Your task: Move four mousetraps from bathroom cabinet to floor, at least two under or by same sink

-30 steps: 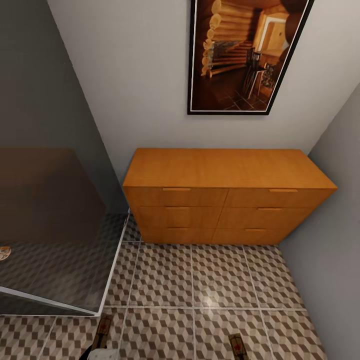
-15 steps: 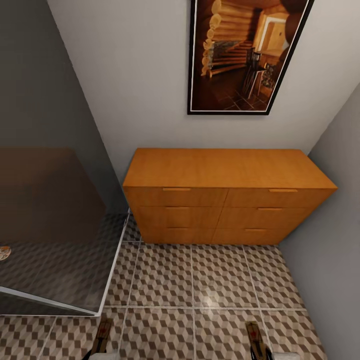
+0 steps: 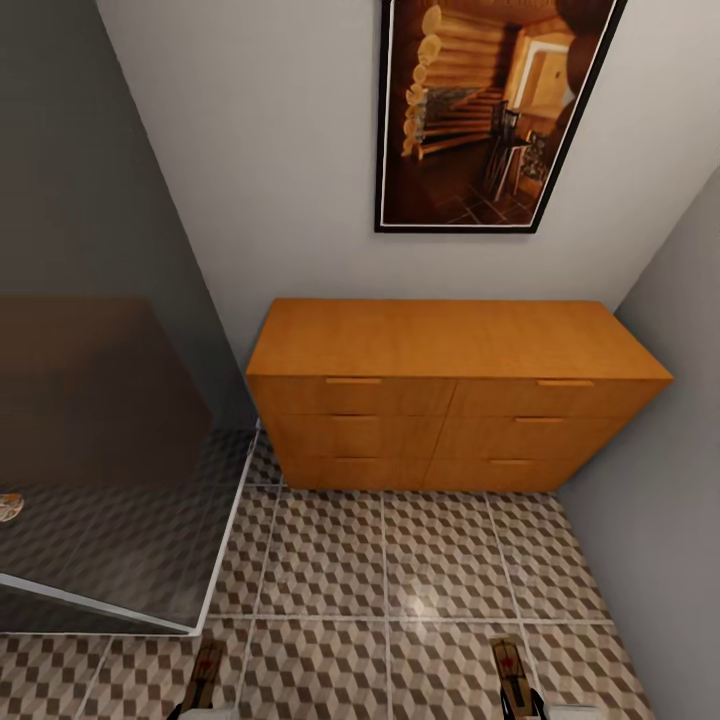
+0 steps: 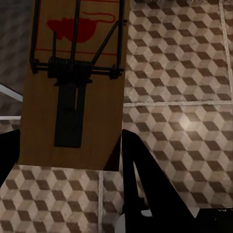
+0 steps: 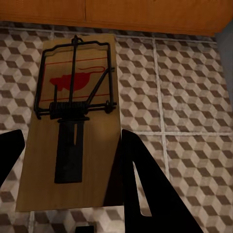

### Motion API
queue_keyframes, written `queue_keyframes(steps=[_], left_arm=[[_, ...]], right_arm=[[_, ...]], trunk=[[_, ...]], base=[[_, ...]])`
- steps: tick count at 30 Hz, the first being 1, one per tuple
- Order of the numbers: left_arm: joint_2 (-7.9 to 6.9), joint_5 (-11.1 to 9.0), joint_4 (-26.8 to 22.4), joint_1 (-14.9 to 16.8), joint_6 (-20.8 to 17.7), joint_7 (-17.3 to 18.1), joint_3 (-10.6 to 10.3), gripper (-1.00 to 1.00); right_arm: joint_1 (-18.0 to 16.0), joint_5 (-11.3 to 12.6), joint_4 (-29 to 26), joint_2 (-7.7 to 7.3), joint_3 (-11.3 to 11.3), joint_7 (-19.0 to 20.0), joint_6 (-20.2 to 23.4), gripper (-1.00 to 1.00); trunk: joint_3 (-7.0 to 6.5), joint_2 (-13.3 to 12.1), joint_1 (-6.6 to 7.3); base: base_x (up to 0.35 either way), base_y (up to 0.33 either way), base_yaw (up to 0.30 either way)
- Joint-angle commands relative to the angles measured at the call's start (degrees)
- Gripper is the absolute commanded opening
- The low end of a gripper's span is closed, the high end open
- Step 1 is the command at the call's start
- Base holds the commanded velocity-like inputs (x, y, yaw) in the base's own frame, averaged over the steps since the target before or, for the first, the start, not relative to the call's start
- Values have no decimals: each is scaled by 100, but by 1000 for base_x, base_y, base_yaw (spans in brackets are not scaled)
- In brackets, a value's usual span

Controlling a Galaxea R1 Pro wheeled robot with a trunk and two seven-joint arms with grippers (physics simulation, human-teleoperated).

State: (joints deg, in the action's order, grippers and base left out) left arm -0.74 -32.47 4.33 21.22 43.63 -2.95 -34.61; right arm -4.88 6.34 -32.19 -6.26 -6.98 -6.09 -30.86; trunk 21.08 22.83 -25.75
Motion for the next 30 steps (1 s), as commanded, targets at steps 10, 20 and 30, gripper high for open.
queue_keyframes(steps=[10, 20, 30], left_arm=[[11, 22, 12, 5, 14, -65, -46, -100], [13, 22, 8, 5, 14, -65, -46, -100], [13, 22, 8, 5, 12, -65, -46, -100]], right_arm=[[-4, 60, 2, -6, -49, -33, -26, -100], [-4, 42, 9, -13, -60, -25, -65, -100], [-4, 43, 11, -15, -67, -24, -70, -100]], trunk=[[-83, 9, -3], [-127, 9, -3], [-128, 9, -3]], base=[[0, 0, 0], [0, 0, 0], [0, 0, 0]])
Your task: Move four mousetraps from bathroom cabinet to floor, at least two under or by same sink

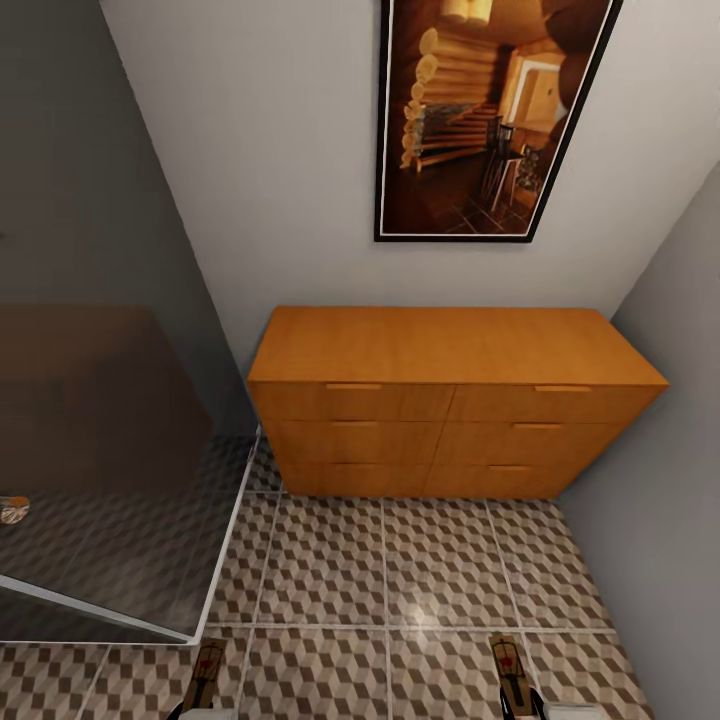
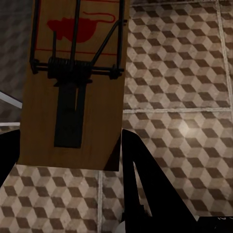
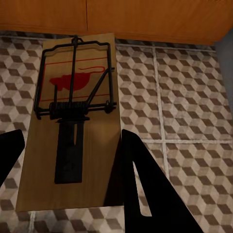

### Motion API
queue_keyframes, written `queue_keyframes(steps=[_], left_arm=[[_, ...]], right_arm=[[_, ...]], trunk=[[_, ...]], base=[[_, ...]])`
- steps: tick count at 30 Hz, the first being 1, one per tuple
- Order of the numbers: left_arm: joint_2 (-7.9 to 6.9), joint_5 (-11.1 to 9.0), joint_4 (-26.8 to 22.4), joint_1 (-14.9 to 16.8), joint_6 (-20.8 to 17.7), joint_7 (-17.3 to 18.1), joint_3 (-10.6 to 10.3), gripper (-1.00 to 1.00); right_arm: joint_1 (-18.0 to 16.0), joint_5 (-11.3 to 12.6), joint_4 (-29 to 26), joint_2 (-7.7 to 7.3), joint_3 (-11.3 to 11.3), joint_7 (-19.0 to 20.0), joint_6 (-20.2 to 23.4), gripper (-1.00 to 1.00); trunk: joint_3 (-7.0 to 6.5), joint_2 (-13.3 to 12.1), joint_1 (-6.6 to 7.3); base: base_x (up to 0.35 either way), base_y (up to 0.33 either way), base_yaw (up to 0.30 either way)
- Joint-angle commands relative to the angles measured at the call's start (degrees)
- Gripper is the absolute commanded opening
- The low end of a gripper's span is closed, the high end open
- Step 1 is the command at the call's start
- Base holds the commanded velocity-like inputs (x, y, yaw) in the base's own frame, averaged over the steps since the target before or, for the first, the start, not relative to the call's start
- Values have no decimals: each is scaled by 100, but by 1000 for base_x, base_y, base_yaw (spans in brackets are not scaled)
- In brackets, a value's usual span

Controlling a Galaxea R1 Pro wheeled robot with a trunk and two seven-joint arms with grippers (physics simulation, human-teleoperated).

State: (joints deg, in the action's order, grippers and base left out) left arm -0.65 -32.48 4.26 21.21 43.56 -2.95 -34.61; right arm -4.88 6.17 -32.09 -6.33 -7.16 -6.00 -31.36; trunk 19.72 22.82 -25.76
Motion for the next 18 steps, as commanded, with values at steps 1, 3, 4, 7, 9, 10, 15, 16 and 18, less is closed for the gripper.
queue_keyframes(steps=[1, 3, 4, 7, 9, 10, 15, 16, 18], left_arm=[[4, 22, 14, 6, 20, -65, -46, -100], [4, 22, 14, 6, 19, -65, -46, -100], [4, 22, 13, 6, 20, -65, -46, -100], [4, 22, 15, 6, 20, -65, -46, -100], [4, 22, 14, 6, 19, -65, -46, -100], [4, 22, 14, 6, 20, -65, -46, -100], [5, 22, 18, 6, 14, -65, -46, -100], [5, 22, 19, 6, 14, -65, -46, -100], [8, 22, 15, 6, 13, -65, -46, -100]], right_arm=[[-4, 60, 1, -8, -49, -32, -19, -100], [-4, 60, 1, -8, -49, -32, -19, -100], [-4, 60, 1, -8, -49, -32, -19, -100], [-4, 60, 1, -8, -49, -32, -20, -100], [-4, 60, 1, -8, -49, -32, -20, -100], [-4, 60, 1, -8, -49, -32, -20, -100], [-3, 66, 1, -7, -49, -33, -20, -100], [-3, 65, 1, -7, -49, -33, -20, -100], [-4, 67, 1, -5, -49, -33, -20, -100]], trunk=[[9, 10, -3], [9, 10, -3], [9, 10, -3], [9, 10, -3], [9, 10, -3], [9, 10, -3], [9, 10, -3], [9, 10, -3], [9, 10, -3]], base=[[0, 0, 0], [0, 0, 0], [0, 0, 0], [0, 0, 0], [0, 0, 0], [0, 0, 0], [0, 0, 0], [0, 0, 0], [0, 0, 0]])
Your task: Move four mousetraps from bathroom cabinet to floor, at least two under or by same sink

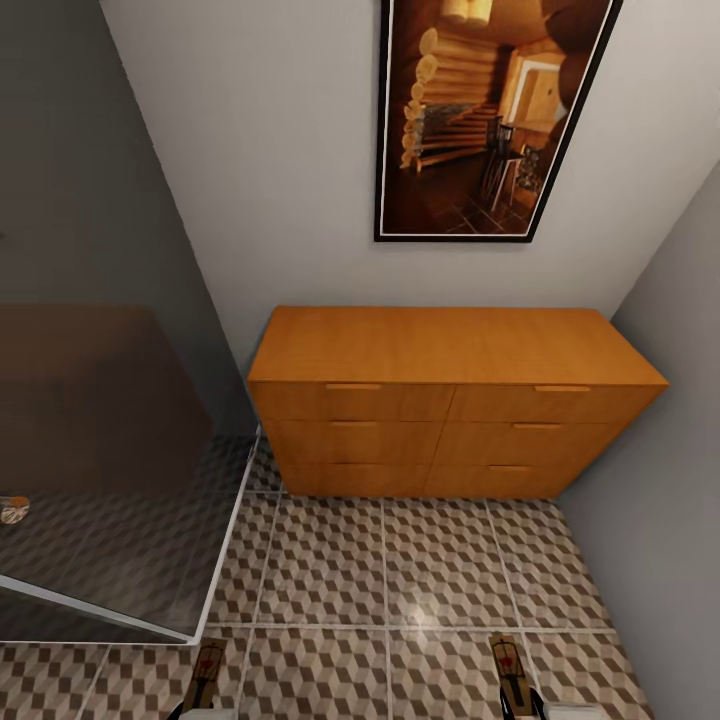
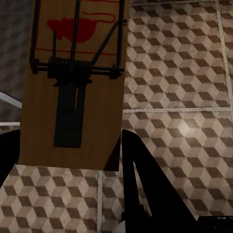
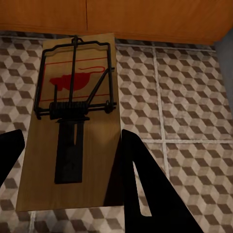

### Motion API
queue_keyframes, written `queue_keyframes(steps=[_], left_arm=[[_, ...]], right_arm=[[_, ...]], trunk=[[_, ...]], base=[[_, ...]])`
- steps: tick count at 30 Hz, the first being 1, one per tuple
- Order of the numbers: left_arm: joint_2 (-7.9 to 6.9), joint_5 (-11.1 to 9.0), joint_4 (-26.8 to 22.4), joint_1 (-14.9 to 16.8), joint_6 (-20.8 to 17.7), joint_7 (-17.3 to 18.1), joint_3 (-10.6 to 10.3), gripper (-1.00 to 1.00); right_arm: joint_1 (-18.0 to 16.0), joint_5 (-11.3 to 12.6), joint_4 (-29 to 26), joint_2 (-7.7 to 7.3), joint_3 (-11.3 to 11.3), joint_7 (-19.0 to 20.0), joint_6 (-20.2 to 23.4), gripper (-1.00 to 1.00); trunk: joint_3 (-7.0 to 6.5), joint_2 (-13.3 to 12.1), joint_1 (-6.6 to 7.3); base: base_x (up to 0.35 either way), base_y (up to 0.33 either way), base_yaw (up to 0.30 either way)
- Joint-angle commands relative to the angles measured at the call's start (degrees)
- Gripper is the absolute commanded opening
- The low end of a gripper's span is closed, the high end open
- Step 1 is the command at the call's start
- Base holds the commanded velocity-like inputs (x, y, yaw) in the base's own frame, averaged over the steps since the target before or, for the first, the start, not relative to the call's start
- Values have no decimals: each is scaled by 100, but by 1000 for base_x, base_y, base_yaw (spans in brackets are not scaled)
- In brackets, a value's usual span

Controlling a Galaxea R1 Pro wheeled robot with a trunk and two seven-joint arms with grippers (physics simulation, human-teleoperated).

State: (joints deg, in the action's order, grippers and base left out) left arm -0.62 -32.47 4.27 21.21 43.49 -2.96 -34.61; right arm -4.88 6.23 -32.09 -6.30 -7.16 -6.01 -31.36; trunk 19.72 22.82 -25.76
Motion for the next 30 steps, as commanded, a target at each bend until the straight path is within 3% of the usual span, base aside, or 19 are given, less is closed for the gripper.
queue_keyframes(steps=[1, 18, 30], left_arm=[[3, 21, 14, 6, 20, -65, -46, -100], [8, 21, 13, 6, 19, -65, -46, -100], [9, 21, 17, 6, 16, -65, -46, -100]], right_arm=[[-4, 59, 1, -7, -47, -34, -19, -100], [-4, 61, 1, -3, -49, -40, -19, -100], [-3, 62, 1, -3, -49, -41, -20, -100]], trunk=[[9, 10, -3], [6, 10, -3], [-88, 10, -3]], base=[[0, 0, 0], [0, 0, 0], [0, 0, 75]])
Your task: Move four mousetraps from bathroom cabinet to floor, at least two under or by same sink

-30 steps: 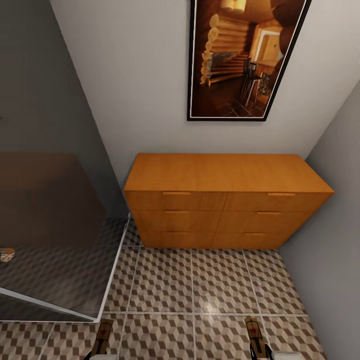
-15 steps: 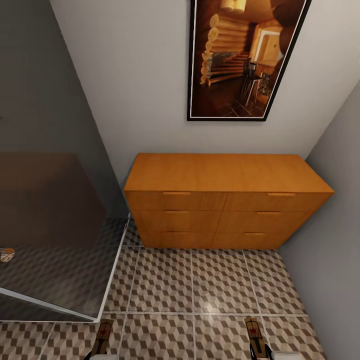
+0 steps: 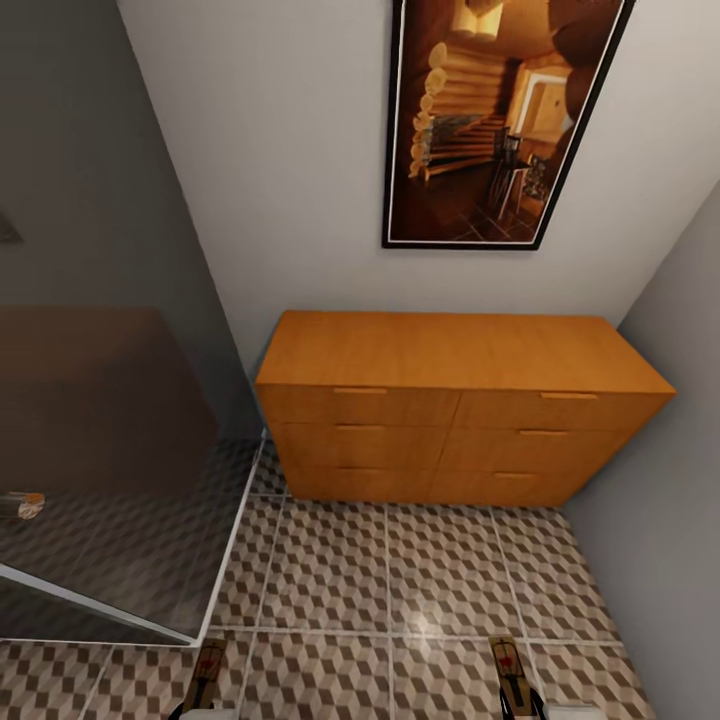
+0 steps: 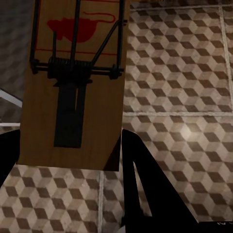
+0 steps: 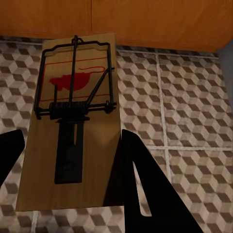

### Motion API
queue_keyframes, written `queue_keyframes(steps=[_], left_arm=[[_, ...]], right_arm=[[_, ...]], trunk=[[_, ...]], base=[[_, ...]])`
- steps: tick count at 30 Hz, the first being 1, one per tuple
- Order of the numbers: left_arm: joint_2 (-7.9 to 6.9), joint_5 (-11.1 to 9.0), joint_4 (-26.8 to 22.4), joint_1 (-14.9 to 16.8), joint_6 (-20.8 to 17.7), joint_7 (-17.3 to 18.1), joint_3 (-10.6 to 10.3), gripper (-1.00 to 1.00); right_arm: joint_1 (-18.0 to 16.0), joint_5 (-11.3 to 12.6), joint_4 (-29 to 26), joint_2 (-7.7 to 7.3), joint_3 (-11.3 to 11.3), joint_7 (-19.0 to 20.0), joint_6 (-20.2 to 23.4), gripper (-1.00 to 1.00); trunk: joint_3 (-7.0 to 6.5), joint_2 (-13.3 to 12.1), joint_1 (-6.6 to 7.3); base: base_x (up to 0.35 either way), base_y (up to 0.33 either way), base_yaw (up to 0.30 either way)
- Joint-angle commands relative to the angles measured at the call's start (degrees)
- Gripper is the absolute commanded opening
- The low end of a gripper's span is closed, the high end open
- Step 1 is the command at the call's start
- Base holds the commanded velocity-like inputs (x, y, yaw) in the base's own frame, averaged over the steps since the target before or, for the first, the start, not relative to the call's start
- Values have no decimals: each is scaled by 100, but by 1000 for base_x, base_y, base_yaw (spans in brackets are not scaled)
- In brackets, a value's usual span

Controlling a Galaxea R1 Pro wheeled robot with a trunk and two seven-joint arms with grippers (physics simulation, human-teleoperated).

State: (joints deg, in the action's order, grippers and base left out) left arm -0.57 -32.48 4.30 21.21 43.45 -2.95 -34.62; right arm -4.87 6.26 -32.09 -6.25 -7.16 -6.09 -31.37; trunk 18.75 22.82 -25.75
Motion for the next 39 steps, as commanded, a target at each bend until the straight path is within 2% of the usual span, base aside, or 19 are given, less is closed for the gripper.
queue_keyframes(steps=[1, 39], left_arm=[[4, 22, 14, 6, 20, -65, -45, -100], [4, 22, 16, 6, 14, -65, -45, -100]], right_arm=[[-4, 60, 0, -8, -49, -33, -19, -100], [-1, 51, 9, -1, -52, -33, -20, -100]], trunk=[[0, 10, -3], [-323, 10, -3]], base=[[0, 0, 79], [0, 0, 79]])
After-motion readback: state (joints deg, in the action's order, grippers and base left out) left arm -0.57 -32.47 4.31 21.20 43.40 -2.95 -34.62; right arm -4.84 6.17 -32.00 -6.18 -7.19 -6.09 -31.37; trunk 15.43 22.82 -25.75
